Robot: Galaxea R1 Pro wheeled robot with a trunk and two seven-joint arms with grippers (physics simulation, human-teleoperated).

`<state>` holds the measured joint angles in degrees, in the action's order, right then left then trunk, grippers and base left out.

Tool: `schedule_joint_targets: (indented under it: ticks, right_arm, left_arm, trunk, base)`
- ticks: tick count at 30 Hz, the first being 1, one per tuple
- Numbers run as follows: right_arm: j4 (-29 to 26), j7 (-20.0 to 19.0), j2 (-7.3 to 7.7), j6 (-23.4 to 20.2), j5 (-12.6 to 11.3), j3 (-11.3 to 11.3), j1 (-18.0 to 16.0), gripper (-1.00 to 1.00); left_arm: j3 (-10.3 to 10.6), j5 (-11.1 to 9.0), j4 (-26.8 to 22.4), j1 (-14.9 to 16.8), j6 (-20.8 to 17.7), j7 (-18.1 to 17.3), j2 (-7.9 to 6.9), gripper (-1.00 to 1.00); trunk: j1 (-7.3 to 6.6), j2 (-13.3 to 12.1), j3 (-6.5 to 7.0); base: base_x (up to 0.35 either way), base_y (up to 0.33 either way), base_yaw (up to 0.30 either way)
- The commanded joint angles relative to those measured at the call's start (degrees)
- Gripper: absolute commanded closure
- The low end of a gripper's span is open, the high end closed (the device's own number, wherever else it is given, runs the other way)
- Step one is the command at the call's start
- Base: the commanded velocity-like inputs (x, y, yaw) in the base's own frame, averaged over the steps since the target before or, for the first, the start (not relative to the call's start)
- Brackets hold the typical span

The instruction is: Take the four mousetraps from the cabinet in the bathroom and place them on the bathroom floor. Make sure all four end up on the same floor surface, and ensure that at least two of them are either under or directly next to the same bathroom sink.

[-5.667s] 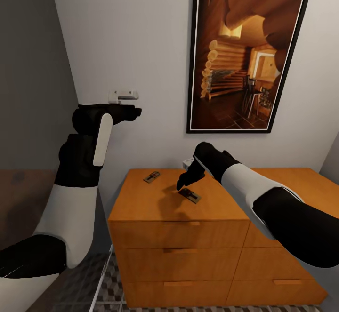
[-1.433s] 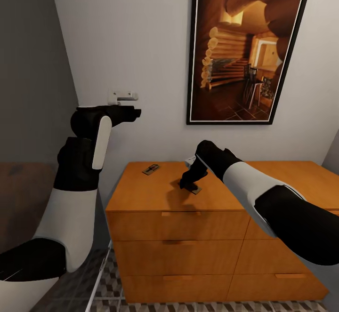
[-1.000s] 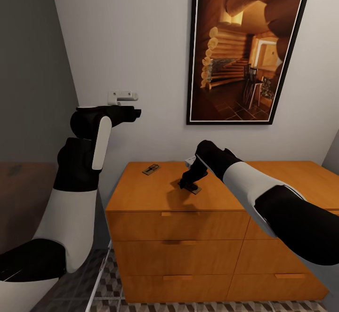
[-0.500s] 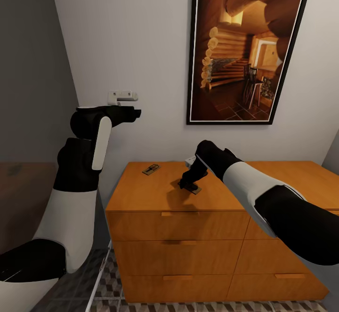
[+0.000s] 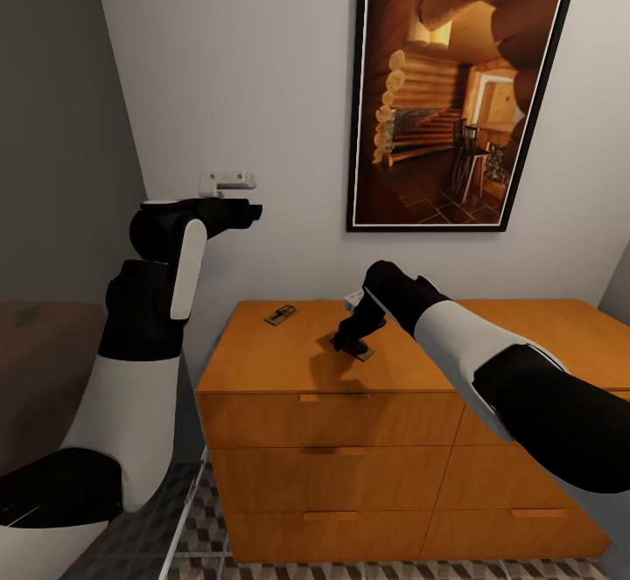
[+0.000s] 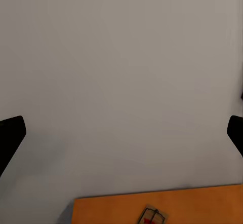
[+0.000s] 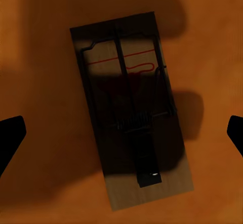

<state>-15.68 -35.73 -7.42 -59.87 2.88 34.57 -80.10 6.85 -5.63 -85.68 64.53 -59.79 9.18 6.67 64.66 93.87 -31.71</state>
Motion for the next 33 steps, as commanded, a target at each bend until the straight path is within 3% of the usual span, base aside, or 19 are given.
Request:
schedule_joint_targets:
  ticks: [1,20,29,33]
  right_arm:
    - [0.0,-0.4,0.02,-0.1,0.3,0.2,-0.1,-1.0]
    - [-0.1,-0.4,0.04,-0.1,0.3,0.2,-0.1,-1.0]
    - [-0.1,-0.4,0.04,-0.1,0.3,0.2,-0.1,-1.0]
    - [-0.1,-0.4,0.04,-0.1,0.3,0.2,-0.1,-1.0]
  left_arm:
    - [0.0,-0.6,-0.1,0.0,-0.2,0.6,0.0,-1.0]
    - [0.1,-0.6,-0.3,-0.1,-0.2,0.6,0.01,-1.0]
    - [0.0,-0.6,-0.3,-0.1,-0.2,0.6,0.01,-1.0]
    - [0.0,-0.6,-0.3,-0.1,-0.2,0.6,0.01,-1.0]
  trunk:
    - [0.0,0.0,-0.07]
    - [0.0,0.0,-0.07]
    - [1.97,3.6,-1.68]
    - [1.97,3.6,-1.68]
  base:
    - [0.0,0.0,0.0]
    - [0.0,0.0,0.0]
    - [0.0,0.0,0.0]
    - [0.0,0.0,0.0]
